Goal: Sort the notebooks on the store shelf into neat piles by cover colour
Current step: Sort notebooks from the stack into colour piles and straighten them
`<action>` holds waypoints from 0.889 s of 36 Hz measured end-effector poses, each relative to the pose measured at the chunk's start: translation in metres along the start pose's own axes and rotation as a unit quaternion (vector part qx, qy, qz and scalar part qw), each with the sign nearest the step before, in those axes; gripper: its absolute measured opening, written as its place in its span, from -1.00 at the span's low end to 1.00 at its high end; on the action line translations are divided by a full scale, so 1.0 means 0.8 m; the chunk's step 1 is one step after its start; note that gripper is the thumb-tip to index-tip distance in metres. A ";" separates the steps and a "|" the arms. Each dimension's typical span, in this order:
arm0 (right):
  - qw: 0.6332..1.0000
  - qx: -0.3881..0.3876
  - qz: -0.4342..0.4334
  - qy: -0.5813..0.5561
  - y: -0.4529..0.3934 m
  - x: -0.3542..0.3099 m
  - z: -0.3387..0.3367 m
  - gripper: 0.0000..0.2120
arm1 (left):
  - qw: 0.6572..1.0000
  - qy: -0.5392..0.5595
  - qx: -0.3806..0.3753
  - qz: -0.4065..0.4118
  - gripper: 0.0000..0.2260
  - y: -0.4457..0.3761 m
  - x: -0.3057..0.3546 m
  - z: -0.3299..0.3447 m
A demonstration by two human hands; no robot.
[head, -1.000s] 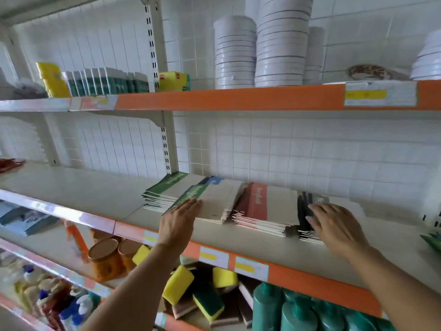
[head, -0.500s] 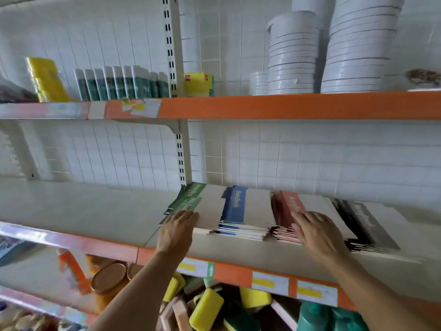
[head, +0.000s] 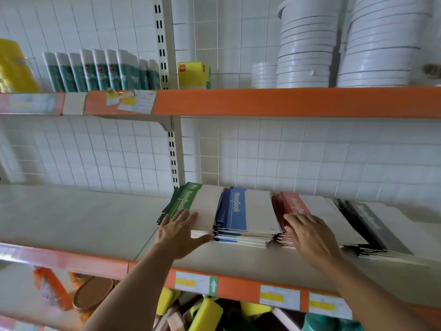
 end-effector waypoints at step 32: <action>0.972 -0.147 0.173 0.054 0.192 0.142 -0.170 -0.43 | 0.952 0.102 0.233 0.169 -0.61 0.093 0.325 -0.071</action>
Point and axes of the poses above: each hand's wrist, its own y-axis away from the middle knuckle, its own z-axis out of the palm, x = y × z, the point moved 7 cm from there along -y, towards the middle knuckle, and after that the axes turned 6 degrees about -y, right-handed, at the moved point
